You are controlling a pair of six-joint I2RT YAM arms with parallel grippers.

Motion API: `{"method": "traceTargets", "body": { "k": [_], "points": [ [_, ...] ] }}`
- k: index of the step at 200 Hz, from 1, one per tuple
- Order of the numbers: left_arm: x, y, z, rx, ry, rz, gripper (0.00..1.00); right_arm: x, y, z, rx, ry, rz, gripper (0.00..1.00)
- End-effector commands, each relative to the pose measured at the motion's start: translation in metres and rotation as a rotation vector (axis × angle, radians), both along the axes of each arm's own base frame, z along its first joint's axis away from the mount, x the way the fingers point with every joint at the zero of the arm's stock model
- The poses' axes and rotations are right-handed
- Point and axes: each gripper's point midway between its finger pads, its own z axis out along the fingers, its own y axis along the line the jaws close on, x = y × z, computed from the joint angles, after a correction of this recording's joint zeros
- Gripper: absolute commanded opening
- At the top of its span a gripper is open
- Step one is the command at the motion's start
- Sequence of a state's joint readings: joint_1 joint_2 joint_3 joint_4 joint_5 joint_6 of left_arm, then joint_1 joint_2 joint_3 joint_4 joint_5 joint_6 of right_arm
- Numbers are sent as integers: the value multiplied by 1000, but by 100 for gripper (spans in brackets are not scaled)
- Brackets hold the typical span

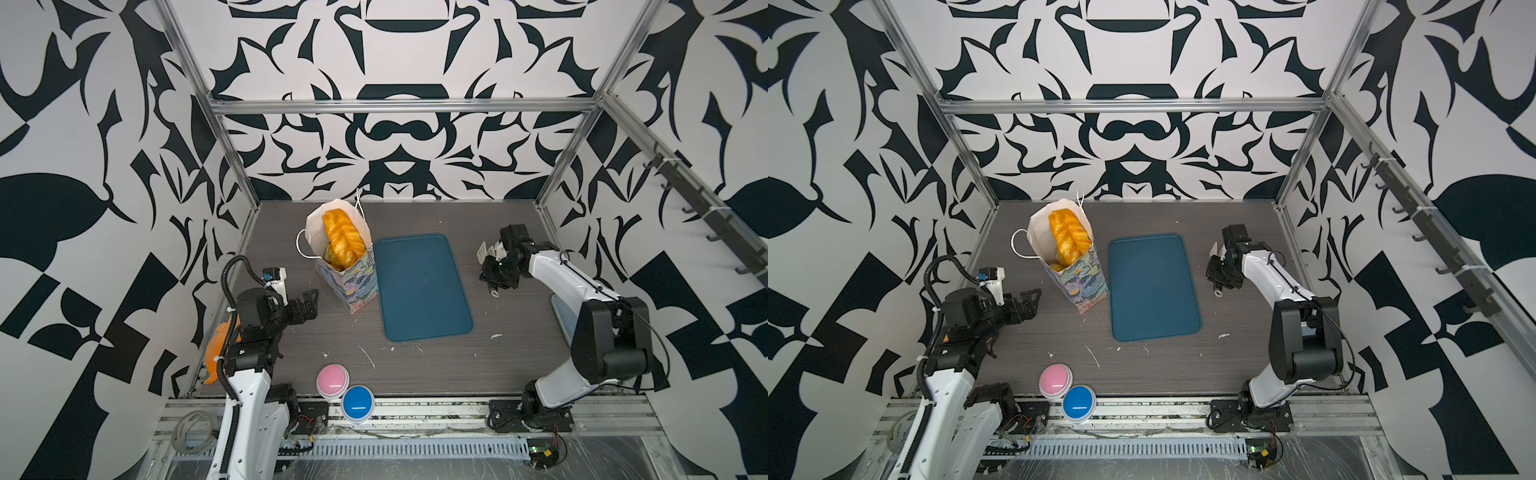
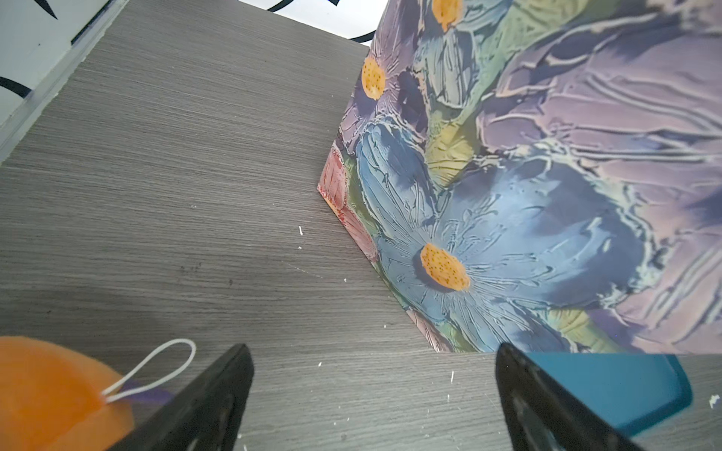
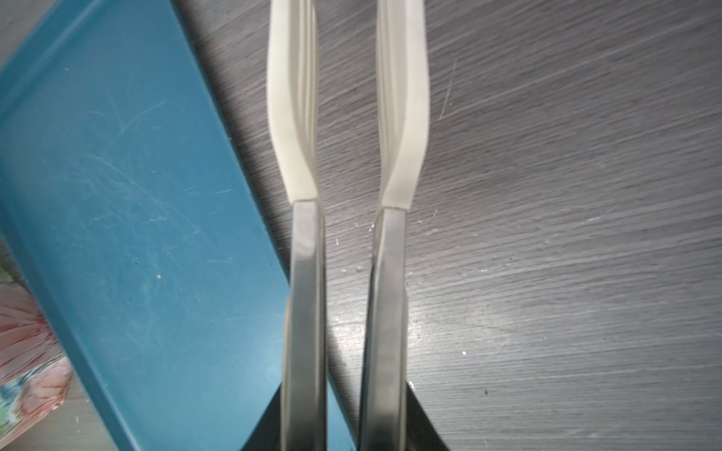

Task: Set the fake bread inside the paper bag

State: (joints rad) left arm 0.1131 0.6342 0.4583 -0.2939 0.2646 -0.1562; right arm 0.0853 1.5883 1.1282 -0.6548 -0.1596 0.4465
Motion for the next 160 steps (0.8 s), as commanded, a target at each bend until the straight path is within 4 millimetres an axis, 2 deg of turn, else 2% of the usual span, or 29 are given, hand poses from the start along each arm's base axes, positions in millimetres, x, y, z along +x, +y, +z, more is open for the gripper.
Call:
{"method": "traceTargets", "body": {
  "k": [1,42,75,116,160],
  "points": [
    [8,5,8,20,-64,16,99,6,-8,-1,-33,-18,-28,34],
    [11,12,4,26,-79,64,99,4,-13,-21,-58,34,-41,34],
    [15,16,4,26,-104,87,99,4,-27,-33,-141,72,-65,34],
    [19,13,9,42,-148,59,99,4,-33,-55,-183,133,-70,34],
    [19,13,1,65,-149,47,99,5,-37,-67,-211,169,-73,34]
  ]
}}
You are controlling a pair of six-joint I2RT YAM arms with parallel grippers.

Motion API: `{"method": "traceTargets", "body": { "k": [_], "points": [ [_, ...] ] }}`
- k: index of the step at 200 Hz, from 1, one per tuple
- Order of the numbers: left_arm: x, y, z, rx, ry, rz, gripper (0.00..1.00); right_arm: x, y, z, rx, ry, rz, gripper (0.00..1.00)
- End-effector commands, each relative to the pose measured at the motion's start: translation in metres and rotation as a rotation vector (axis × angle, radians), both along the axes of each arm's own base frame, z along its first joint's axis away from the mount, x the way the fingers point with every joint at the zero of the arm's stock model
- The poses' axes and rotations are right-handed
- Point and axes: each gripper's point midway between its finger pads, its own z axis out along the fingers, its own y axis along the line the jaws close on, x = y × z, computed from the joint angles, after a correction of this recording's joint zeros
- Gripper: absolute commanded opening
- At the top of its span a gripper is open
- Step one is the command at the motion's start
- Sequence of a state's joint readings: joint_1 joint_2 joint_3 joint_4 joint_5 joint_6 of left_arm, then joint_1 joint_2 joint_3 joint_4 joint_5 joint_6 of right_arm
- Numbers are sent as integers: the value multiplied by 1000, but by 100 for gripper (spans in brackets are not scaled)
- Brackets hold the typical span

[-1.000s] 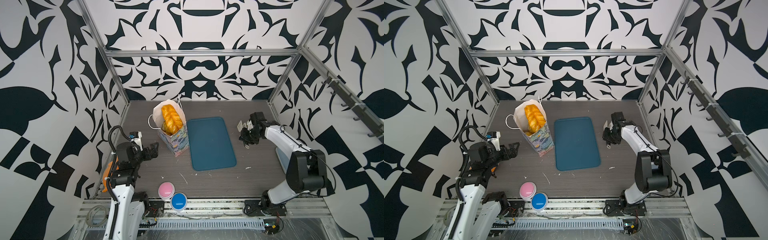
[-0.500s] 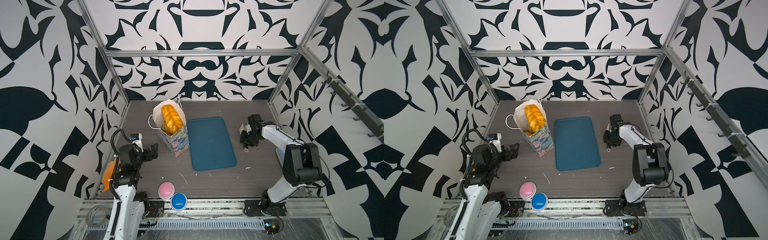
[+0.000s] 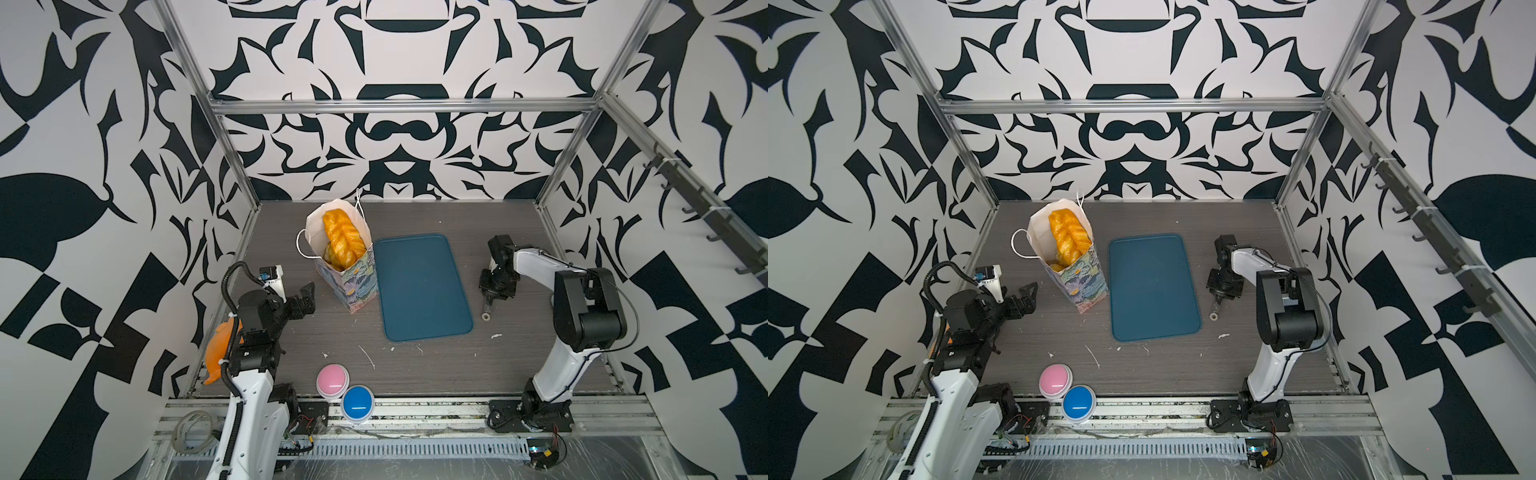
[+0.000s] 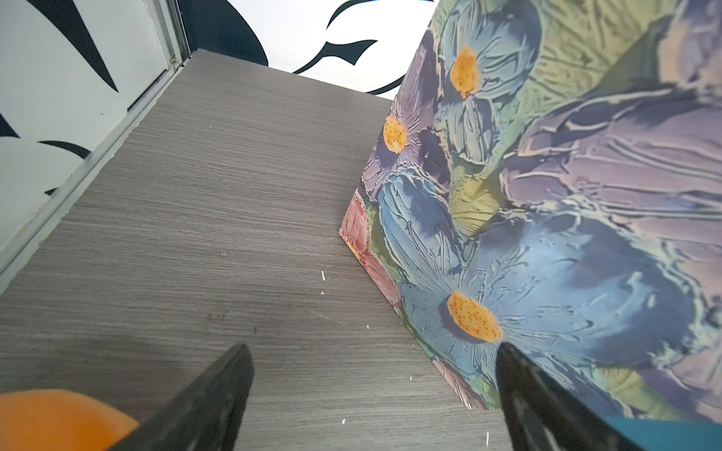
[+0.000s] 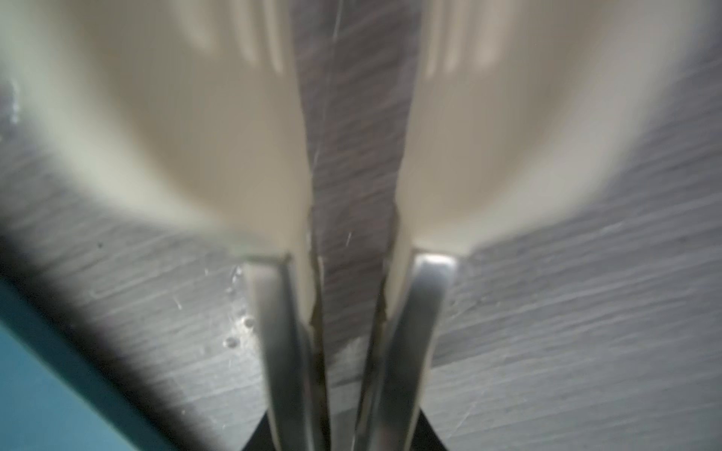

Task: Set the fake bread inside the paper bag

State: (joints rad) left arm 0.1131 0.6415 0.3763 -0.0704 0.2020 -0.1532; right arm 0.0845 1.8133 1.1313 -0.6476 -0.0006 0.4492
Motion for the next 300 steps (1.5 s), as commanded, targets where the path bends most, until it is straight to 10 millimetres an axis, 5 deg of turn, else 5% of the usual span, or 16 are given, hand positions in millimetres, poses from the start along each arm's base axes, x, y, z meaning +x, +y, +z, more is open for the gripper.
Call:
{"method": "traceTargets", "body": {
  "k": [1,257,263,287,292,300],
  "points": [
    [1,1,-5,20,-18,-7,99,12,-9,9,-44,-33,-24,34],
    [4,5,-19,44,-35,11,99,-3,-18,11,-97,-10,-36,65],
    [4,5,-20,45,-32,12,99,-4,-18,11,-98,-7,-36,74],
    [4,5,-20,44,-33,12,99,-7,-18,10,-98,-7,-36,75],
    [4,6,-19,46,-37,12,99,-7,-18,10,-97,-8,-36,90],
    [3,5,-20,44,-34,12,99,-8,-18,11,-94,-14,-36,91]
  ]
}}
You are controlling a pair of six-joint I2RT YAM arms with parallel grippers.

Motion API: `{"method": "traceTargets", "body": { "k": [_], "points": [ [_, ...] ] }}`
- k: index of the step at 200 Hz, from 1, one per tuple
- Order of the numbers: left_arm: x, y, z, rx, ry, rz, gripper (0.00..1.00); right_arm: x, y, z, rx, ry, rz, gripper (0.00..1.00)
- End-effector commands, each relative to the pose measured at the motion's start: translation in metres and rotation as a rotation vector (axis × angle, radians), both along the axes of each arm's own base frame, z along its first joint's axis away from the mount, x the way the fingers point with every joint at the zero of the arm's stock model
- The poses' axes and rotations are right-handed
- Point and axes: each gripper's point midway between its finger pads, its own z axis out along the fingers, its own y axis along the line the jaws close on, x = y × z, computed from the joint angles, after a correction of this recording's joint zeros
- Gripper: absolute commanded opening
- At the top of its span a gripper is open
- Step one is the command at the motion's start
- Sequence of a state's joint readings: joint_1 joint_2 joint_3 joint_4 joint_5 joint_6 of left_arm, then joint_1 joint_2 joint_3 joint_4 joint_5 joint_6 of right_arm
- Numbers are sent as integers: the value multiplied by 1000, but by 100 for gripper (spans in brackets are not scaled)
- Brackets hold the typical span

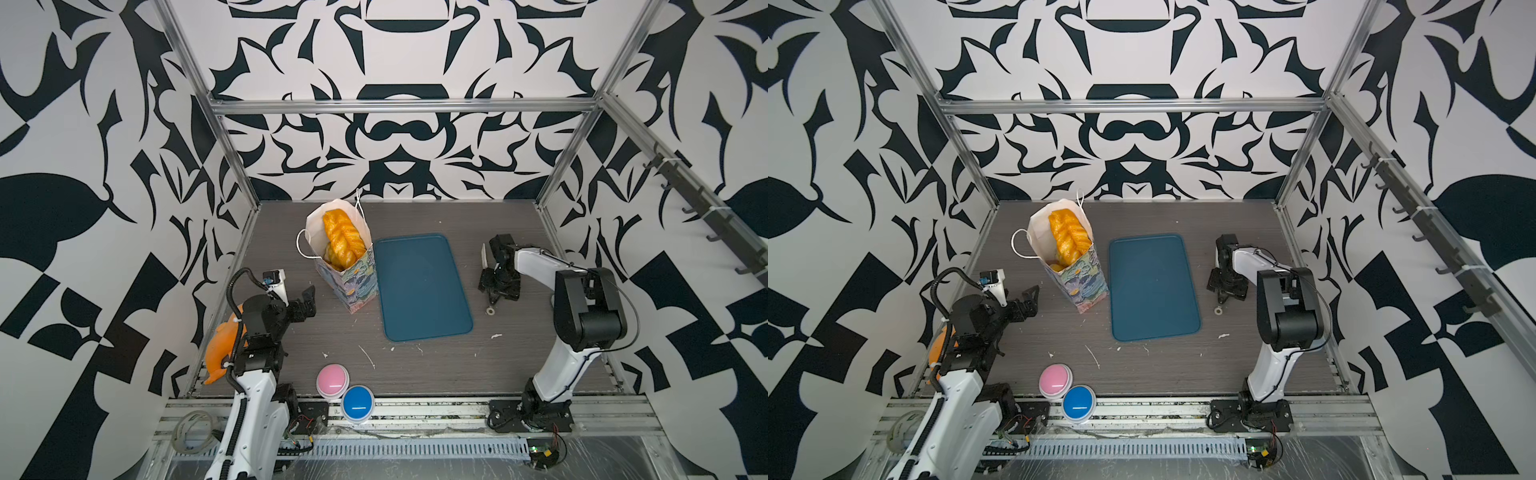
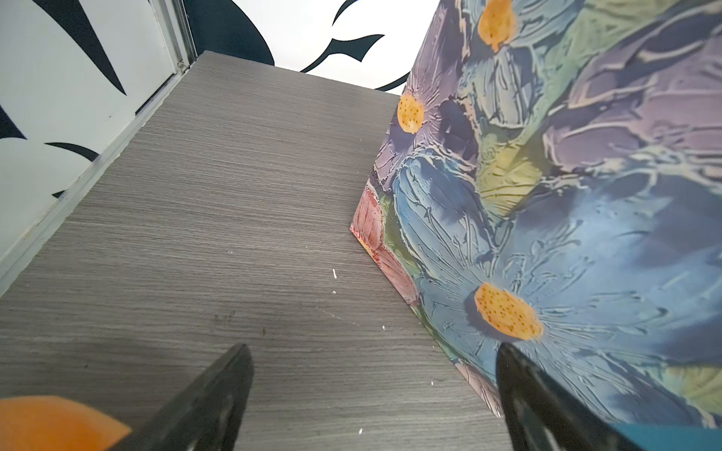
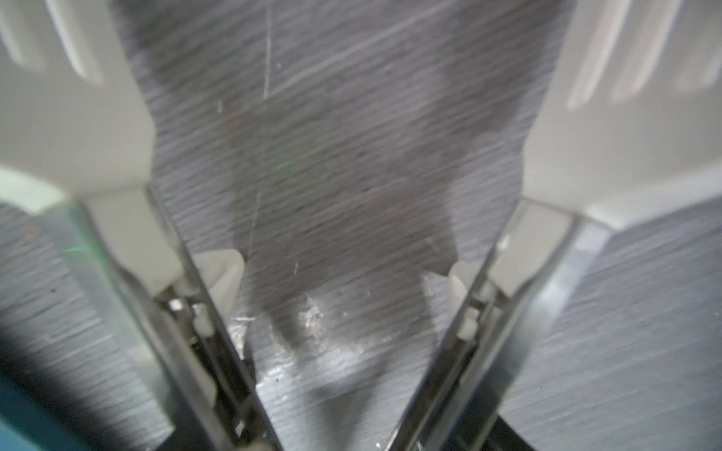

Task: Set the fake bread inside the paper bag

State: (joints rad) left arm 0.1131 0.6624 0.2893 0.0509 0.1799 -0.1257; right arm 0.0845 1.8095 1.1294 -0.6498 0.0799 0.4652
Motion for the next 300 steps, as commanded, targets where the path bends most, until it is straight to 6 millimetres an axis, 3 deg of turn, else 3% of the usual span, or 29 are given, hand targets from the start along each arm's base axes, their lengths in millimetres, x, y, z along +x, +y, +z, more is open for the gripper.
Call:
{"method": "traceTargets", "body": {
  "k": [1,54,118,157,226,264,300],
  "points": [
    [0,1,0,9,-18,2,99,-8,-4,10,-16,-6,-9,91],
    [1,2,-1,11,-21,6,99,-9,1,31,5,-83,3,92],
    [7,1,-2,24,-29,-14,99,6,20,110,67,-449,84,92],
    [12,-1,-2,32,-42,-27,99,17,18,136,-49,-586,115,92],
    [28,-2,4,41,-70,-46,99,30,29,165,-220,-850,217,98],
    [48,-3,9,36,-94,-64,99,29,29,166,-263,-880,260,99],
    [65,-3,3,50,-97,-66,99,27,31,163,-275,-903,305,99]
  ]
}}
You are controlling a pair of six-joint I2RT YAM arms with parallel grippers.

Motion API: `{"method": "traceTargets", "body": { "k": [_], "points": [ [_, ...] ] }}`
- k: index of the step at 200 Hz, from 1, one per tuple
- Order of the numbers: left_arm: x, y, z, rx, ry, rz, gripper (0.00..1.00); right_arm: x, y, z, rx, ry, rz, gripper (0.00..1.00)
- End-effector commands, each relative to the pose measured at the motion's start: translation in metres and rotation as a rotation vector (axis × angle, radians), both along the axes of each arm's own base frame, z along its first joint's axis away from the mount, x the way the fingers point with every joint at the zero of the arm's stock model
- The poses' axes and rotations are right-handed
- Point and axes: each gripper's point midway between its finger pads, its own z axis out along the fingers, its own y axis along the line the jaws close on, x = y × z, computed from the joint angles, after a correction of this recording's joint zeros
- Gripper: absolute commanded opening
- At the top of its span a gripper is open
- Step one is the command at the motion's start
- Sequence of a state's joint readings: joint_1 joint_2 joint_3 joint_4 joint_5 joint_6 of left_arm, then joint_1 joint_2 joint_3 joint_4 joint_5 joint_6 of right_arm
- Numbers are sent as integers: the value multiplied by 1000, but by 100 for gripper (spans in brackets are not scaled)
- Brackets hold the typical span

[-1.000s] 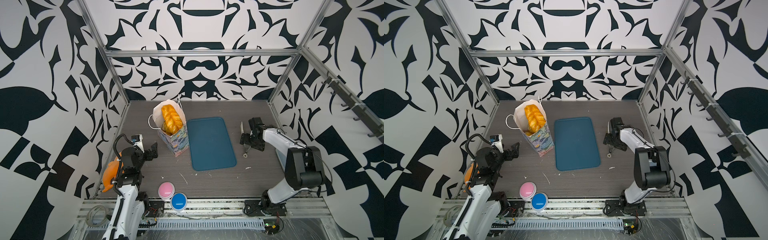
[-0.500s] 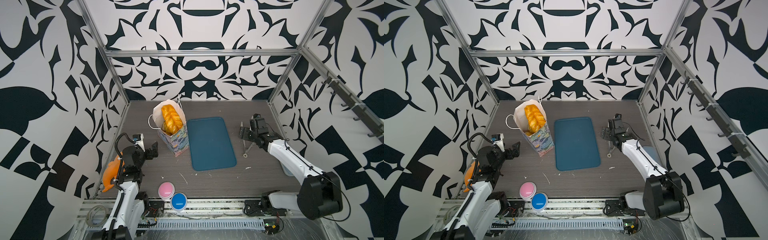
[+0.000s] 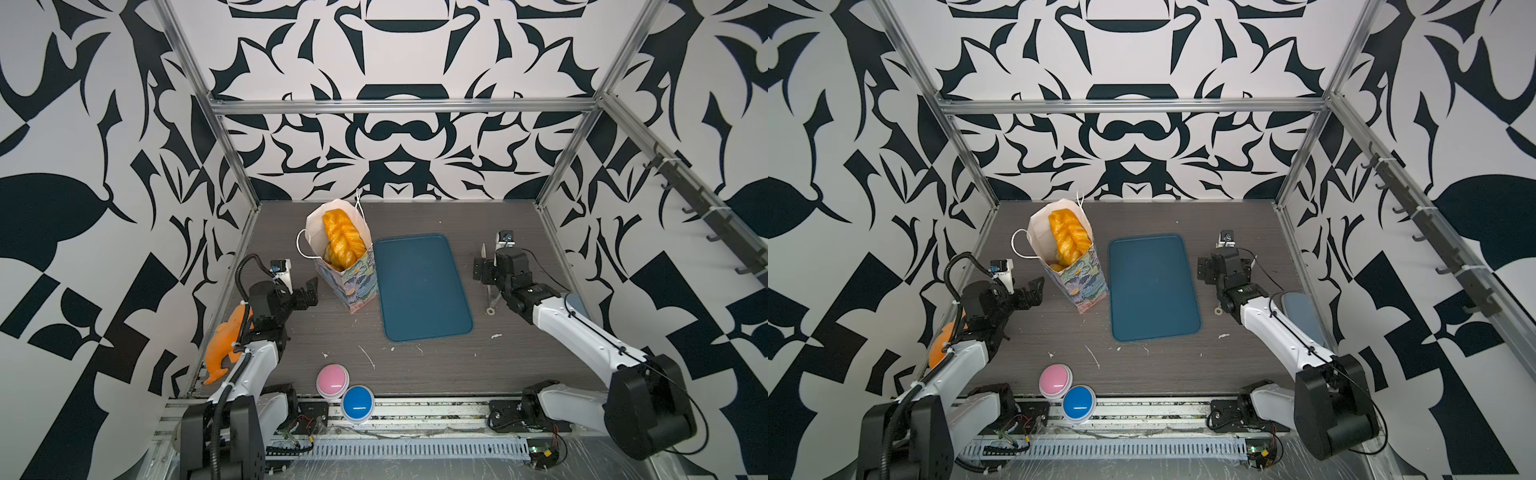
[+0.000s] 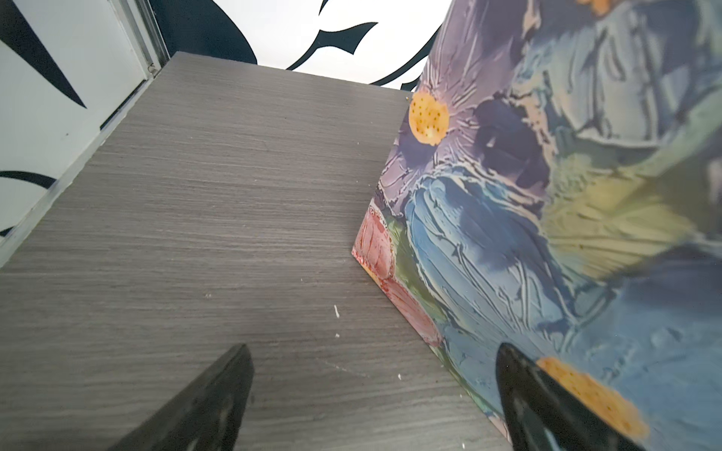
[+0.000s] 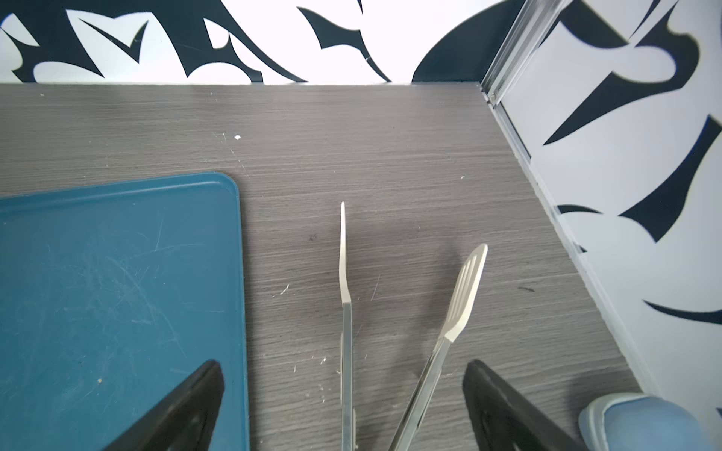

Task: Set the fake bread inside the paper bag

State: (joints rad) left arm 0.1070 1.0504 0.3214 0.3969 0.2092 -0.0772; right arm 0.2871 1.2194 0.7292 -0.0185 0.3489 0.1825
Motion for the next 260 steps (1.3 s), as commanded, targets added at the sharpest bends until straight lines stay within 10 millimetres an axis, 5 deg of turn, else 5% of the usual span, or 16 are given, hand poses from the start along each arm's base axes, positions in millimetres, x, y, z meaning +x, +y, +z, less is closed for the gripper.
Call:
{"method": "traceTargets", "body": {
  "k": [1,75,81,142,260],
  "points": [
    [18,-1,22,17,-97,-15,99,3,-2,18,-32,-97,14,99],
    [30,-6,3,24,-109,-58,99,-1,-29,6,-74,-140,-54,99],
    [31,-6,-10,20,-75,-58,99,1,-33,3,-63,-134,-59,99],
    [42,-9,-12,15,-96,-83,99,7,-54,-15,-63,-146,-87,99],
    [48,-9,-32,-4,-136,-79,99,20,-45,-34,-75,-187,10,99]
  ]
}}
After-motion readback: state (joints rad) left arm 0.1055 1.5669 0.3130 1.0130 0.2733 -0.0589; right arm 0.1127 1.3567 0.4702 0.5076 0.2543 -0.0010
